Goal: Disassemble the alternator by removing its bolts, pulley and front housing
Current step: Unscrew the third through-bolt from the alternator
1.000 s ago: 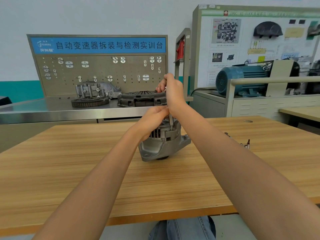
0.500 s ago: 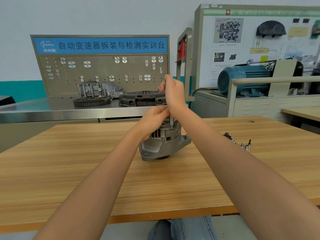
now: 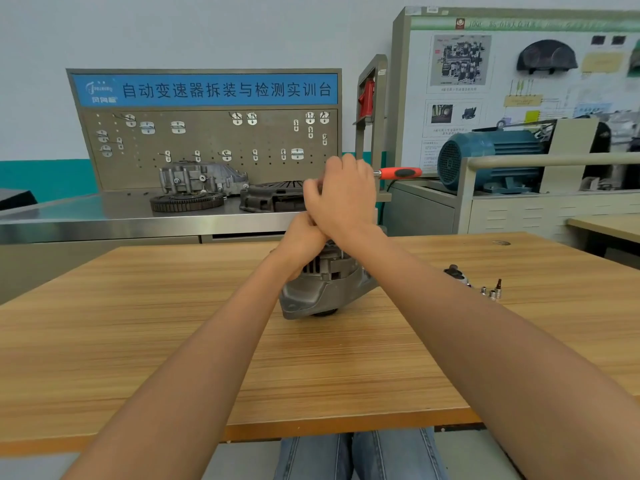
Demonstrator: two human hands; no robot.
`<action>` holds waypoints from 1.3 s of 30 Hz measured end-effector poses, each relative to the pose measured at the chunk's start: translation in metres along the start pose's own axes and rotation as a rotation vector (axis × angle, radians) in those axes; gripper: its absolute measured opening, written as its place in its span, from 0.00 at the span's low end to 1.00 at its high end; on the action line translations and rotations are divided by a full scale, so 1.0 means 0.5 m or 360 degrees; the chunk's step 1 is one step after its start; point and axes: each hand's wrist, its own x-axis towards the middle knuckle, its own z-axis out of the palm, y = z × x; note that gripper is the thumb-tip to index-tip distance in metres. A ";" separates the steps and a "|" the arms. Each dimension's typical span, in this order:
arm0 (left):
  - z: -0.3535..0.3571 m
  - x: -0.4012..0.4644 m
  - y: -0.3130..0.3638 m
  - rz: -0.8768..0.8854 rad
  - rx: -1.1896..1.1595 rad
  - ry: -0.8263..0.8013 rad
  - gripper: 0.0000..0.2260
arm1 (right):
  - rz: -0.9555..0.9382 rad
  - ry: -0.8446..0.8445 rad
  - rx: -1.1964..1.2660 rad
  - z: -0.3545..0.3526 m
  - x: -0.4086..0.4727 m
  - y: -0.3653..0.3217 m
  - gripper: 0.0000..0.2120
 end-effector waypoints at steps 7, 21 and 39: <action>0.001 0.000 0.004 -0.0111 -0.0038 -0.0173 0.09 | 0.0335 -0.0150 0.1057 -0.012 0.017 -0.006 0.20; -0.002 -0.007 0.008 -0.0062 0.0157 -0.0108 0.10 | -0.0042 -0.0018 -0.0184 -0.001 -0.016 0.012 0.11; 0.005 -0.010 0.025 -0.0206 0.0017 -0.0237 0.09 | 0.0883 -0.0342 0.1861 -0.040 0.036 0.002 0.21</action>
